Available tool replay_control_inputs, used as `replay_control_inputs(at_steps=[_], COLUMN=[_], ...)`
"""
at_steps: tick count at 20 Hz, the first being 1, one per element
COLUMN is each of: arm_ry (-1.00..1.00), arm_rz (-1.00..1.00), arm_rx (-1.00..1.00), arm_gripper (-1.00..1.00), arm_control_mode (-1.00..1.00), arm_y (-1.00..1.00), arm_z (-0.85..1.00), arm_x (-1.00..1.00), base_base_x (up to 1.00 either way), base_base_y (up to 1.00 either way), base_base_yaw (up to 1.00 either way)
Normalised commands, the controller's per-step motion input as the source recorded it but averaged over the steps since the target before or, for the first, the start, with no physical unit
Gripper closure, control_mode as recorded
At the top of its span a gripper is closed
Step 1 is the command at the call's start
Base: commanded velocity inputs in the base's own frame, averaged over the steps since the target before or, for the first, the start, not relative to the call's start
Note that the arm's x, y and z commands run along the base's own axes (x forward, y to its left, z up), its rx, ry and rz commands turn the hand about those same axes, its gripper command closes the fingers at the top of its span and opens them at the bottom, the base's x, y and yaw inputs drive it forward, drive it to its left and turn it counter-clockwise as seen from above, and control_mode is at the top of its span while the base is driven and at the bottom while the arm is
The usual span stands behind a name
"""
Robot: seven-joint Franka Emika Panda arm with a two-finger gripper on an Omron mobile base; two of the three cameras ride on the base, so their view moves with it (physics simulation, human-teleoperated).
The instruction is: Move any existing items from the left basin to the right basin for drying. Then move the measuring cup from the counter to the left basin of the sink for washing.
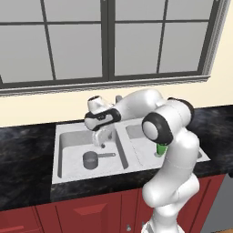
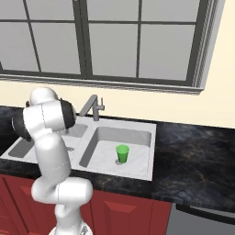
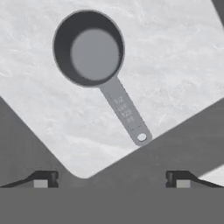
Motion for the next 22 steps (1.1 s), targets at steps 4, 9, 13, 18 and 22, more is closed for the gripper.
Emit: replay_control_inputs(at_steps=[4, 9, 13, 18, 22], arm_ry=[-0.09, -0.09, -0.06, -0.04, -0.05], arm_rz=[0.04, 0.01, 0.00, 0.01, 0.01], arm_rx=[0.00, 0.00, 0.04, 0.08, 0.09], arm_gripper=[-1.00, -1.00, -1.00, -1.00, -1.00], arm_control_mode=[-1.00, -1.00, -1.00, -1.00, -1.00], arm_y=[0.00, 0.00, -0.08, -0.20, -0.28], arm_z=[0.70, 0.68, 0.66, 0.61, 0.52], arm_x=[-0.31, -0.43, -0.44, -0.43, -0.41], base_base_x=[0.00, 0.00, 0.00, 0.00, 0.00], base_base_y=[0.00, 0.00, 0.00, 0.00, 0.00], base_base_yaw=[0.00, 0.00, 0.00, 0.00, 0.00])
